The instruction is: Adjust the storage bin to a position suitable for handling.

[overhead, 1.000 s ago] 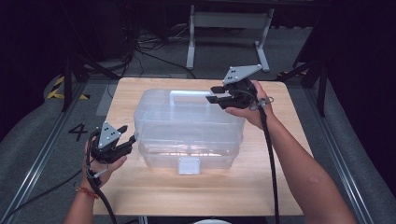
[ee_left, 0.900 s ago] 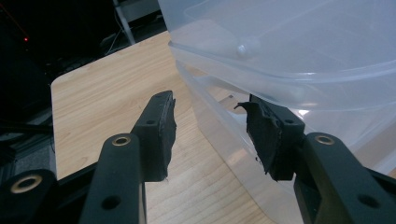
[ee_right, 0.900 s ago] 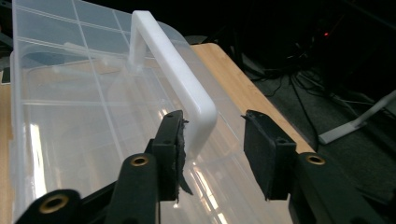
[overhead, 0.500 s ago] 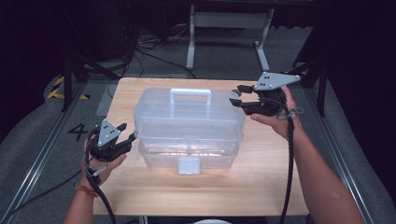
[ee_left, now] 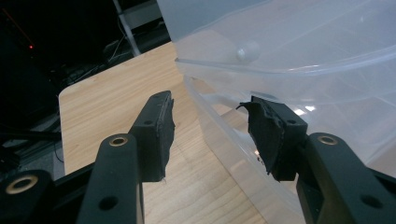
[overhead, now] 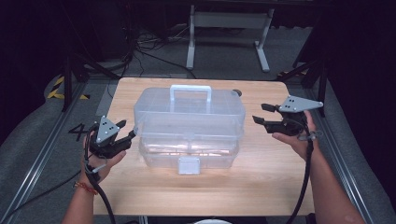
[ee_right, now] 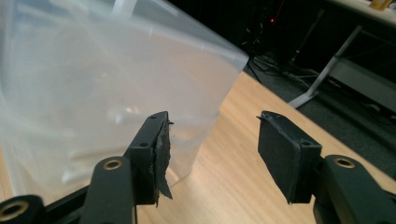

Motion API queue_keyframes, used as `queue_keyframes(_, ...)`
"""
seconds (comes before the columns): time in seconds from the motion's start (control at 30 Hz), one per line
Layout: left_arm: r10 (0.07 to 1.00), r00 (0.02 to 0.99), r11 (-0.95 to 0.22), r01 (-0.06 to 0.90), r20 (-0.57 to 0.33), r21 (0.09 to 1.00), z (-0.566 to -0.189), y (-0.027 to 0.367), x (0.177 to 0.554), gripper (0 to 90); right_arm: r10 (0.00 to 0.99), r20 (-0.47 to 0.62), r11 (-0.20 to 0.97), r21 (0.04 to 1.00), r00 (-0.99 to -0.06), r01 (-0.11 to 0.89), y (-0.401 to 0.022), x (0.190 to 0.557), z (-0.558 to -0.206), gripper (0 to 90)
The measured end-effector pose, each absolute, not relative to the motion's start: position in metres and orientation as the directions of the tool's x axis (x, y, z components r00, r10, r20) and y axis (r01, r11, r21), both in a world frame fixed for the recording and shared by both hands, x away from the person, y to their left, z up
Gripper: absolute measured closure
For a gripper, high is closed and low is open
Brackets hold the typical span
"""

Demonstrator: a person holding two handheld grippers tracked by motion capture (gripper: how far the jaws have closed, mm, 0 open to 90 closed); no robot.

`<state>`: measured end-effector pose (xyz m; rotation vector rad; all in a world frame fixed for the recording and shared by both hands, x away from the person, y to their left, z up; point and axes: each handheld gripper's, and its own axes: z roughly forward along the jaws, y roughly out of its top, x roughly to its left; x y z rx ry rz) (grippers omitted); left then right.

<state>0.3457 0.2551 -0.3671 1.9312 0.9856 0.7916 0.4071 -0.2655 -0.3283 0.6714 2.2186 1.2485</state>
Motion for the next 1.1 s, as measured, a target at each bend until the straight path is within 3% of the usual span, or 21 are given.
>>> queue_keyframes(0.2, 0.849, 0.5, -0.377, 0.342, 0.174, 0.861, -0.361, 0.253, 0.349, 49.7, 0.608, -0.181, 0.484, 0.856, -0.773, 0.18, -0.263, 0.404, -0.349, 43.5)
queue_keyframes(0.5, 0.839, 0.509, -0.397, 0.332, 0.192, 0.856, -0.355, 0.246, 0.353, 48.8, 0.54, -0.201, 0.49, 0.865, -0.817, 0.111, -0.242, 0.393, -0.361, 42.8)
queue_keyframes(1.1, 0.853, 0.484, -0.388, 0.336, 0.197, 0.858, -0.353, 0.26, 0.339, 42.9, 0.573, -0.221, 0.398, 0.917, -0.789, 0.032, -0.228, 0.388, -0.356, 48.1)
